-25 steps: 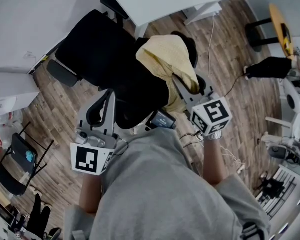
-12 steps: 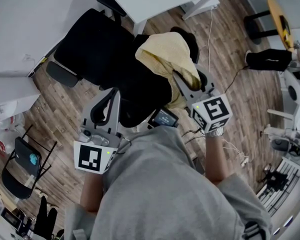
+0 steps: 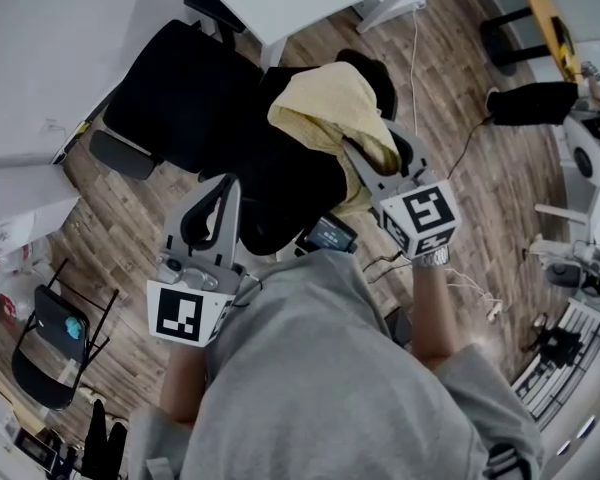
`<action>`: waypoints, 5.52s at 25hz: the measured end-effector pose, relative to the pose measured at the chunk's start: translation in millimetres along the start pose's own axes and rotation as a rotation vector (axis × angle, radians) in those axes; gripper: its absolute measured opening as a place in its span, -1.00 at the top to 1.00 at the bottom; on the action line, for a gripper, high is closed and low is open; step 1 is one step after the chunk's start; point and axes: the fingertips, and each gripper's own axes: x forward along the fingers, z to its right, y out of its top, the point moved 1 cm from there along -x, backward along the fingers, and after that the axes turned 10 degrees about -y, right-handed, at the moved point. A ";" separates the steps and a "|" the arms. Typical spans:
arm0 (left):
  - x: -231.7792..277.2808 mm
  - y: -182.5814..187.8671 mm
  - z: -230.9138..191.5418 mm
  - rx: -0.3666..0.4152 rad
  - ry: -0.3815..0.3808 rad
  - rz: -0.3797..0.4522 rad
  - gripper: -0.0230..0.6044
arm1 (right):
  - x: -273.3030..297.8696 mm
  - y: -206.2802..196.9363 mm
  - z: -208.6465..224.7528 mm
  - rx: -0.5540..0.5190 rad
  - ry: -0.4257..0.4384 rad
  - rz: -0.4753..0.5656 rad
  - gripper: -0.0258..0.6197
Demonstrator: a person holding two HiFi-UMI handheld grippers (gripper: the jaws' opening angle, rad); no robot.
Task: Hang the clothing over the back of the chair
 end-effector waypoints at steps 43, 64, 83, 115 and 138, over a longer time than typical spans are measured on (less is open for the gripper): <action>18.5 0.6 53.3 0.028 -0.201 -0.022 0.82 | -23.8 -0.7 -15.1 -0.070 0.052 0.024 0.04; 34.6 -7.5 126.2 0.064 -0.132 -0.015 0.82 | -86.7 -13.4 22.5 0.155 0.143 0.198 0.04; 50.2 -1.5 177.0 0.139 -0.143 0.010 0.82 | -151.7 -20.7 49.1 0.260 0.162 0.308 0.20; 52.0 -8.9 236.6 0.206 -0.177 0.000 0.82 | -227.3 -55.2 50.9 0.347 0.137 0.391 0.71; 17.9 -9.2 220.2 0.166 -0.077 0.044 0.82 | -252.6 -58.7 40.4 0.360 0.116 0.426 0.80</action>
